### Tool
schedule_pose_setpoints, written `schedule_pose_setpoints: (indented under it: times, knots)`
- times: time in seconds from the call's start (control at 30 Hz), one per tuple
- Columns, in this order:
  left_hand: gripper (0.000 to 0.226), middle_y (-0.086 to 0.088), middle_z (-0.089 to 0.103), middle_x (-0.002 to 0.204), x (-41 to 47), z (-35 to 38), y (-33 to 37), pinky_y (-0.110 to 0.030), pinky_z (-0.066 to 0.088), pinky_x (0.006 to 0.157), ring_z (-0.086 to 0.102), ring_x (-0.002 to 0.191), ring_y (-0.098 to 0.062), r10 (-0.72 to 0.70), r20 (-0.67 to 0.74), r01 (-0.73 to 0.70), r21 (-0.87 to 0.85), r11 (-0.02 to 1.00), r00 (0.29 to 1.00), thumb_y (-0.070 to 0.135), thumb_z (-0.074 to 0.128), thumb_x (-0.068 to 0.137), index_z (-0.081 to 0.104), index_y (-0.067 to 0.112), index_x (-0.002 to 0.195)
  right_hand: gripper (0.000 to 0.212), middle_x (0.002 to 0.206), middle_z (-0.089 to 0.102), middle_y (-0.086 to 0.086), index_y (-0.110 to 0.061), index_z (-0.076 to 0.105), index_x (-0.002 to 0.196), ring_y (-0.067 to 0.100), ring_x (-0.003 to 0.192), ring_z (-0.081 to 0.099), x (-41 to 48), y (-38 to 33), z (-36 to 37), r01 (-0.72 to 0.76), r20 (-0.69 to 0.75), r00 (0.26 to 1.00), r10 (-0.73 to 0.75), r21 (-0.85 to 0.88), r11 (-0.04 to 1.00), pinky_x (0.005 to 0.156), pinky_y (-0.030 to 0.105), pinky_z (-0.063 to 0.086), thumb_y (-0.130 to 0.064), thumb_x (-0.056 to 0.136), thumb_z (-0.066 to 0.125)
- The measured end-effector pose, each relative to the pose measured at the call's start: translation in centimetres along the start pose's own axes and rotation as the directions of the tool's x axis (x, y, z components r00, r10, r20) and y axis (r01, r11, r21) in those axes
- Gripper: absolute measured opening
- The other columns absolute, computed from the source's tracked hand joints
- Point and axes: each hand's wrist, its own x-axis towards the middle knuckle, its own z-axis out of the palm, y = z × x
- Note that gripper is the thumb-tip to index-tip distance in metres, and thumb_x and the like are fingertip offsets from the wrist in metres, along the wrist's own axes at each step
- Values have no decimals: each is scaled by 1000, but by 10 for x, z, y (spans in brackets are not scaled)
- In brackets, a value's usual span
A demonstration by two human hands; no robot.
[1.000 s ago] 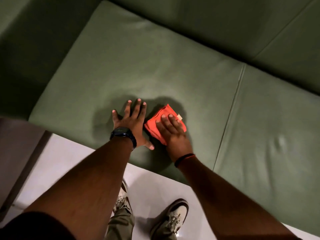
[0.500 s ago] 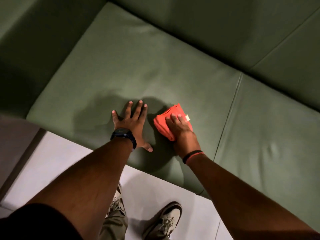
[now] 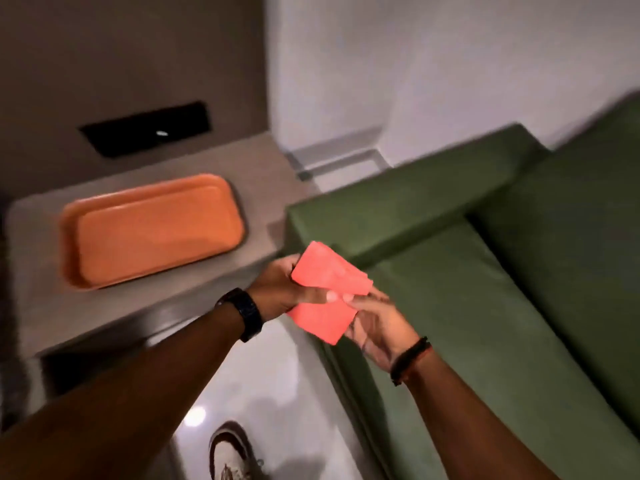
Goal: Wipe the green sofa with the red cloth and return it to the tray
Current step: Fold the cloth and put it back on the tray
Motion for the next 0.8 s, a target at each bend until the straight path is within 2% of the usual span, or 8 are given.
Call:
schedule_pose_setpoints:
  times: [0.1,0.17,0.23,0.3,0.4,0.5,0.63,0.8]
  knots:
    - [43,0,73,90,-21,-86,15,-29,56,72,64,80,-9,33,-158,-27,39,999,987,-6,83,63,64,8,98,33,87,75,-2,-13,61,106,10,76,69,56,3,63,-39,86,995,57,-202,979,71,28,58,7,82,53]
    - [50,-15,70,103,-34,-137,14,-37,53,84,61,87,-12,73,-248,-37,147,988,966,-7,84,62,61,0,106,37,81,75,-8,-14,62,99,2,73,67,97,14,102,86,134,991,-26,-464,882,67,20,57,17,84,51]
    - [52,-18,67,107,-38,-183,6,-24,49,85,59,90,-9,214,-308,-92,368,925,927,-8,83,62,60,-3,108,43,85,72,-5,-13,64,97,-4,76,64,138,25,133,317,231,948,-218,-719,618,72,18,53,24,78,52]
    - [48,-19,67,106,-36,-230,1,-27,45,85,63,95,-22,364,-322,-63,667,743,874,0,84,63,64,-1,107,48,100,71,8,-8,65,104,8,93,66,183,38,158,503,409,851,-331,-817,284,87,27,52,25,73,49]
    - [30,-18,71,95,-25,-289,-18,-37,49,79,68,88,-33,545,-217,-78,881,467,810,2,83,64,69,-1,91,46,122,62,21,0,62,113,29,117,57,247,63,175,685,712,636,-298,-699,-206,104,38,43,12,73,42]
    - [22,-20,68,105,-1,-329,-52,-46,51,83,65,98,-37,591,-210,5,944,329,779,9,71,74,68,0,95,41,126,58,24,4,62,112,37,122,51,315,86,178,727,869,463,-176,-486,-486,105,44,41,-4,85,32]
    - [46,-24,59,126,26,-365,-119,-55,44,95,55,115,-45,490,-201,109,972,209,848,21,40,82,65,-1,114,43,126,57,26,4,62,110,43,121,50,375,113,171,761,893,439,103,-308,-570,101,55,42,-3,87,26]
    - [58,-11,30,153,30,-368,-183,-47,16,115,20,142,-35,144,-343,312,929,200,928,29,43,98,19,21,150,63,149,30,21,-2,40,135,38,140,21,393,140,143,719,665,665,339,-446,-534,116,51,18,-7,86,1]
